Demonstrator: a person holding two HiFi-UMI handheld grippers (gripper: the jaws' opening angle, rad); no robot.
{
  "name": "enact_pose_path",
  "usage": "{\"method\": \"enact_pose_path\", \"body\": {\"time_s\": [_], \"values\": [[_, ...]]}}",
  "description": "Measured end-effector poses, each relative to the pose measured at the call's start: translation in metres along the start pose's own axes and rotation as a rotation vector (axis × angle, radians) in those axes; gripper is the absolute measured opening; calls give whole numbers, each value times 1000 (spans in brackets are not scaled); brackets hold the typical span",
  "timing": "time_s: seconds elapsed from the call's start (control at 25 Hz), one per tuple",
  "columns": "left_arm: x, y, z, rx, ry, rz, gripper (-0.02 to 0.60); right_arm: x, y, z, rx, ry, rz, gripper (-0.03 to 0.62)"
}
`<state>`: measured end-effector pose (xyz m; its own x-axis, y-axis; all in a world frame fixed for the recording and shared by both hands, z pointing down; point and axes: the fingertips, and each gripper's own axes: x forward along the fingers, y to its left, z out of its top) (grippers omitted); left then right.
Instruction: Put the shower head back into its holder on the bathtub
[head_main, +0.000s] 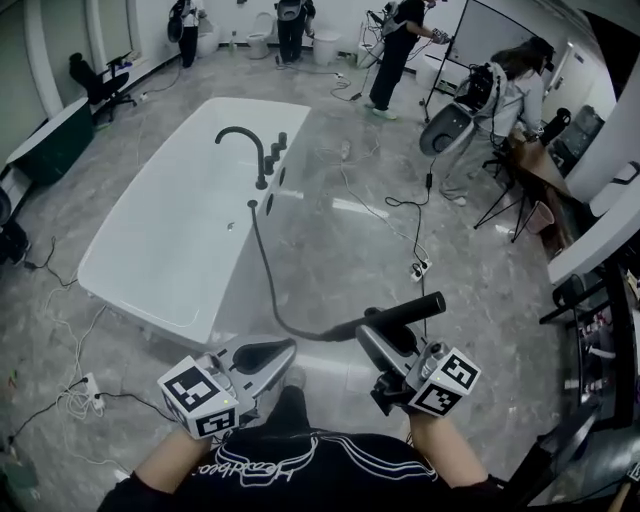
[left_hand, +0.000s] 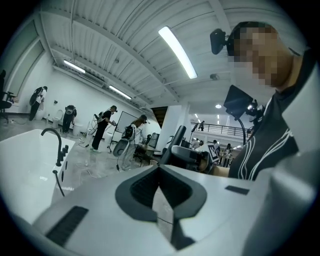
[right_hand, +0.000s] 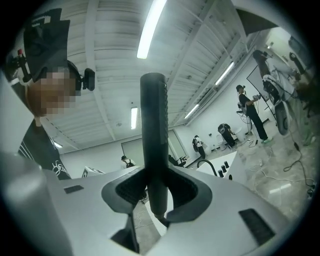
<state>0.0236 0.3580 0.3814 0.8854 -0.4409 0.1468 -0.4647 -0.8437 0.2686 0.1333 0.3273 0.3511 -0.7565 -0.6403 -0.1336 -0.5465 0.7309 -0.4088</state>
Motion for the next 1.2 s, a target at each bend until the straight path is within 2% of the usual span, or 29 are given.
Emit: {"method": "enact_pose_path", "body": {"time_s": [0.32,0.48,0.68,0.8,0.92,1.12,1.2], "values": [[50,148,27,-19,51,9,6,111,-108,34,63,-28,-26,135],[69,202,36,-17,74,2,6,156,-145,55,69,-45,-33,135],[79,243,35,11,99,7,14,188,-164,73,81,-75,-25,135],[82,256,25,9,122,10,119,196,-167,78,97,-87,-6,135],[90,267,12,-1,155,18,188,202,-170,87,113,-96,22,135],[113,291,-17,-10,229,35,207,212,-179,110,138,-135,94,135],[125,303,-35,-4,262,64,207,215,-184,120,151,-147,119,135]]}}
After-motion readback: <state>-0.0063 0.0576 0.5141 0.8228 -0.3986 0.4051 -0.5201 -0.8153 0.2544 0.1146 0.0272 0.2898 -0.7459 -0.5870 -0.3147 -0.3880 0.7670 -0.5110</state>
